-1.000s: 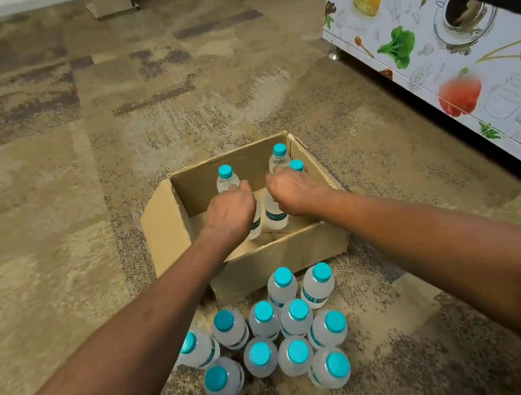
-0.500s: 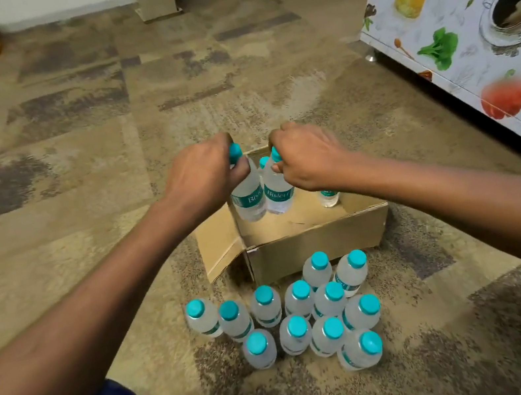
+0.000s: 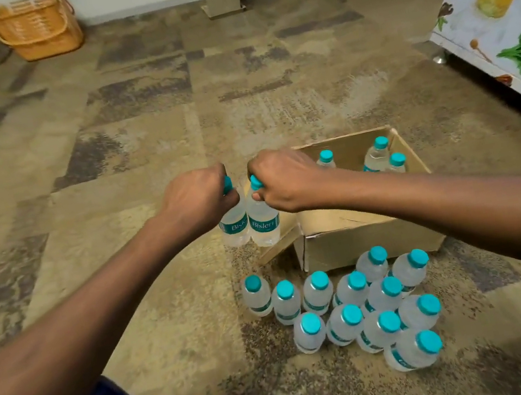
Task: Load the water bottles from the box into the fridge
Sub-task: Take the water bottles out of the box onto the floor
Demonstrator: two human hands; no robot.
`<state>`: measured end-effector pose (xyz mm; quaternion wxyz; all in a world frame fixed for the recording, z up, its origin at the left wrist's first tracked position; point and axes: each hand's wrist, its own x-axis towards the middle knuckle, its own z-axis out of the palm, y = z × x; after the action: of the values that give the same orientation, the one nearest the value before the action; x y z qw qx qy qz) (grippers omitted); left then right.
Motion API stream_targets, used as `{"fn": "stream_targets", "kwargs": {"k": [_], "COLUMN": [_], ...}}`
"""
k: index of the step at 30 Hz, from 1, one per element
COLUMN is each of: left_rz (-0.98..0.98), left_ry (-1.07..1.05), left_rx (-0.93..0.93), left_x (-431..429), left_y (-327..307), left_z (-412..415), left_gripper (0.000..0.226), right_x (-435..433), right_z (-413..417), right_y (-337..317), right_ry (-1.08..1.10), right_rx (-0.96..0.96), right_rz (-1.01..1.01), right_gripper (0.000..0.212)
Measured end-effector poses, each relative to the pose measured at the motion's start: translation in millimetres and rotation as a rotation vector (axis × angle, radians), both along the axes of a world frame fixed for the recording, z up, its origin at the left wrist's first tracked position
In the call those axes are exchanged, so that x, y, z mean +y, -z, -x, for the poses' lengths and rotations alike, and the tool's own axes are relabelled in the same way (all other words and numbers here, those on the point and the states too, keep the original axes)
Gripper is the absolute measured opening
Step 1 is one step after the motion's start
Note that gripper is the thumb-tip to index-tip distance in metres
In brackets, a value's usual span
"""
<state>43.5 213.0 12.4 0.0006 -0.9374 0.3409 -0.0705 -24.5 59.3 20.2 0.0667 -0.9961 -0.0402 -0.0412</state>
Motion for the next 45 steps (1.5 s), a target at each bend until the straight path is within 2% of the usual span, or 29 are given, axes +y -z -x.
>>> {"fn": "stream_targets", "kwargs": {"k": [9,14,28,35,38,41,45], "left_rz": [-0.250,-0.397,-0.512,-0.682,-0.705,-0.704,-0.629], "left_ry": [0.007,0.040,0.053,0.037,0.006,-0.013,-0.022], "left_rx": [0.181,0.258,0.360,0.373,0.391,0.375,0.292], "left_x": [41,47,44,32,23,6,-31], "left_y": [56,77,93,93,86,76,56], "left_z": [-14,-13,-11,-16,-18,-21,-22], "left_gripper": [0.026,0.024,0.039,0.045,0.051,0.052,0.036], "right_x": [45,58,65,60,50,29,-13], "right_z": [-26,-34,-34,-38,-40,-35,-28], "right_y": [62,87,116,113,111,105,96], "right_ry": [-0.159,-0.191,-0.293,-0.339,-0.341,-0.308,-0.191], "right_rx": [0.193,0.228,0.365,0.405,0.352,0.222,0.021], "right_rz": [0.031,0.050,0.067,0.065,-0.003,-0.143,-0.209], "right_gripper": [0.023,0.018,0.018,0.026,0.035,0.037,0.030]}}
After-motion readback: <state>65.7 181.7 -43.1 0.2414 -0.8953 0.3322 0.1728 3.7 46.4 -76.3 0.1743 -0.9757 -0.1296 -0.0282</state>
